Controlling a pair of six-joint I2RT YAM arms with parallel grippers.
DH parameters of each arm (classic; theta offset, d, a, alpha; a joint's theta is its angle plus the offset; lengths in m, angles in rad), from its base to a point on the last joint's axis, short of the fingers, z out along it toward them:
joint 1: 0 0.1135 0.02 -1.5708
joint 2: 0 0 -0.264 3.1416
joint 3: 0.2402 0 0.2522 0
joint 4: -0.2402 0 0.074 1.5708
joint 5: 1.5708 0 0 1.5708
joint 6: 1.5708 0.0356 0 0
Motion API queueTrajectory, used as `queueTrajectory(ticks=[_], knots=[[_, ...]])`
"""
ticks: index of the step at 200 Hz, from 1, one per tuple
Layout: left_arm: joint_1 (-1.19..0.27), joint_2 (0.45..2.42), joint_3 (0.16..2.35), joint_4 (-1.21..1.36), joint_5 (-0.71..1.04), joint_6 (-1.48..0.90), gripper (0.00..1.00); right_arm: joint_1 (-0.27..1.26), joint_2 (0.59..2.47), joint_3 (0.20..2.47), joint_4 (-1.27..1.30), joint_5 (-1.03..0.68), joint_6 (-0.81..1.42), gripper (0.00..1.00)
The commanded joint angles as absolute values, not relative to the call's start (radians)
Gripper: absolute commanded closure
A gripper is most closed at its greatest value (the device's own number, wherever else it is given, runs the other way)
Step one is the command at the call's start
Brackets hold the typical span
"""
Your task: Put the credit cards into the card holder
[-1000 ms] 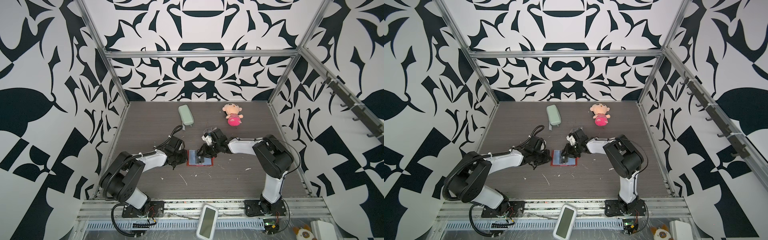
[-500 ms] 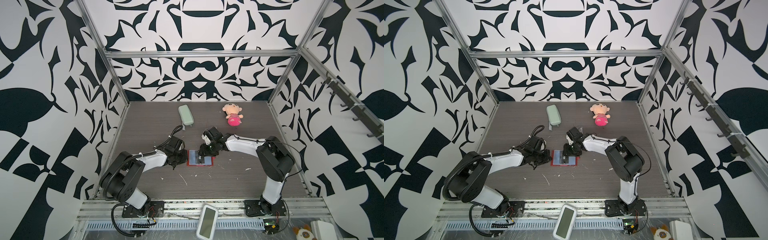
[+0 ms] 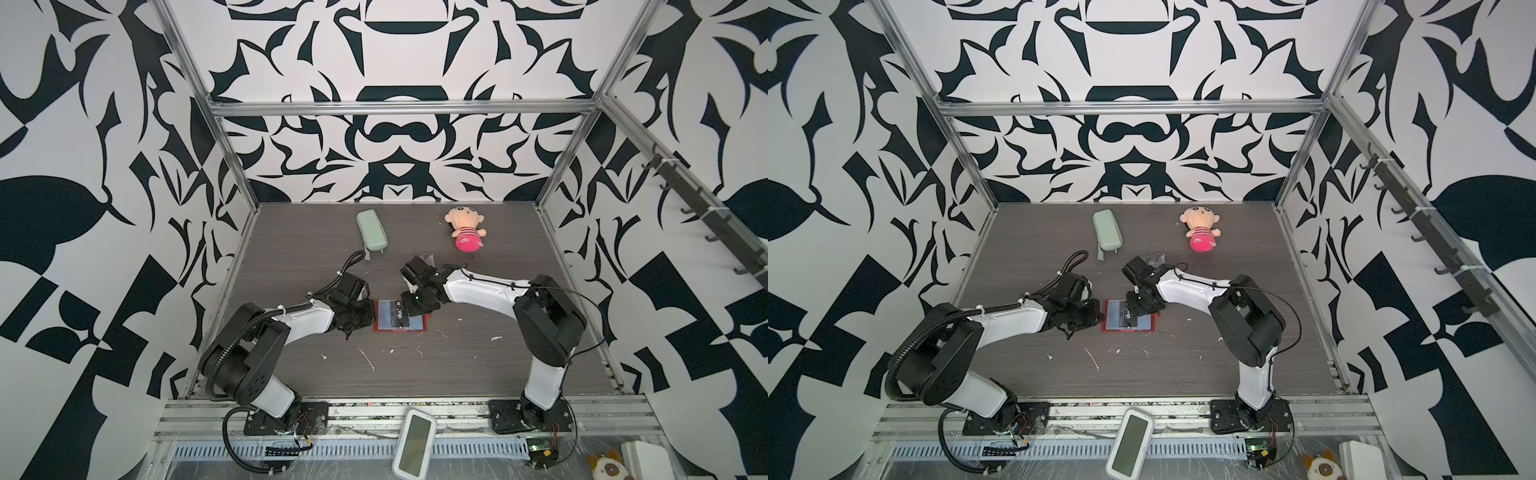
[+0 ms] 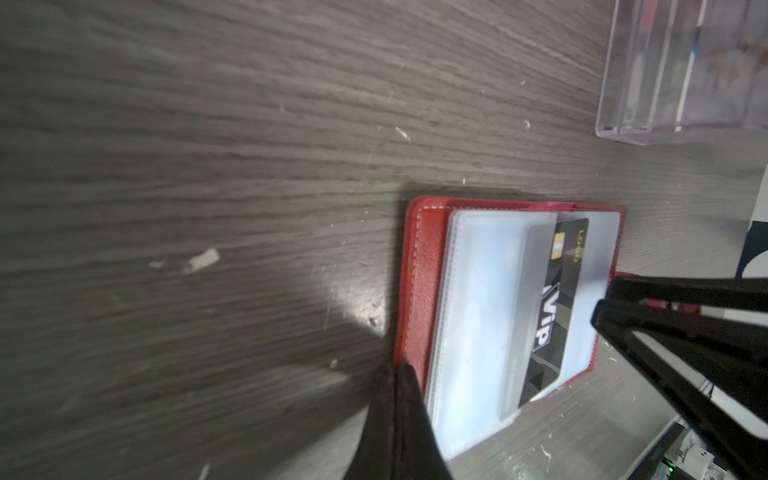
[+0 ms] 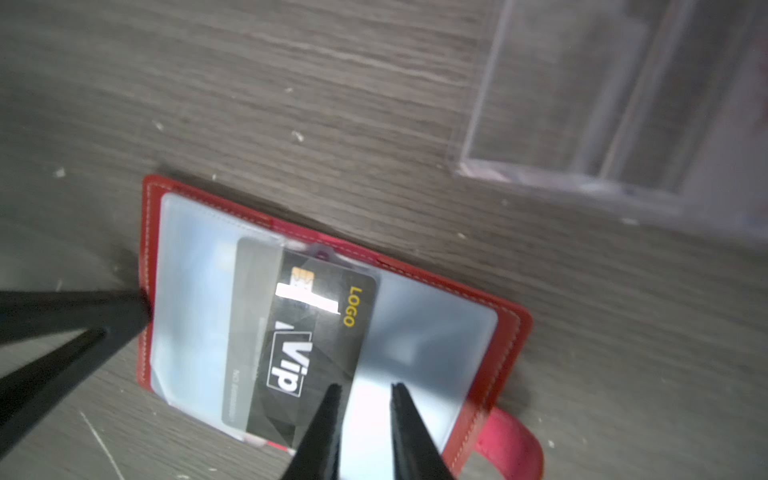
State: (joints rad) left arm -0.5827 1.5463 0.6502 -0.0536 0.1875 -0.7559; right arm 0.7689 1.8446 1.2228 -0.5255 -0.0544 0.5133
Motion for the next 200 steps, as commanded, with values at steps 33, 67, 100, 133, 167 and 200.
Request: queueTrajectory(ticks=[33, 67, 100, 133, 167, 200], knots=[[-0.581, 1.583, 0.607, -0.166, 0.143, -0.759, 1.0, 0.791, 1.881, 1.299, -0.626, 0.035, 0.505, 0.94], [-0.581, 1.582, 0.607, -0.167, 0.144, -0.759, 1.0, 0.796, 1.911, 1.319, -0.639, 0.025, 0.502, 0.96], [-0.581, 1.581, 0.606, -0.169, 0.147, -0.759, 1.0, 0.801, 1.938, 1.329, -0.651, -0.002, 0.496, 0.96], [-0.581, 1.583, 0.608, -0.167, 0.148, -0.759, 1.0, 0.801, 1.966, 1.334, -0.635, -0.067, 0.491, 0.96], [-0.581, 1.587, 0.609, -0.166, 0.15, -0.759, 1.0, 0.8, 1.962, 1.309, -0.576, -0.124, 0.505, 0.96], [-0.581, 1.587, 0.609, -0.166, 0.153, -0.759, 1.0, 0.801, 1.962, 1.302, -0.543, -0.156, 0.512, 0.96]])
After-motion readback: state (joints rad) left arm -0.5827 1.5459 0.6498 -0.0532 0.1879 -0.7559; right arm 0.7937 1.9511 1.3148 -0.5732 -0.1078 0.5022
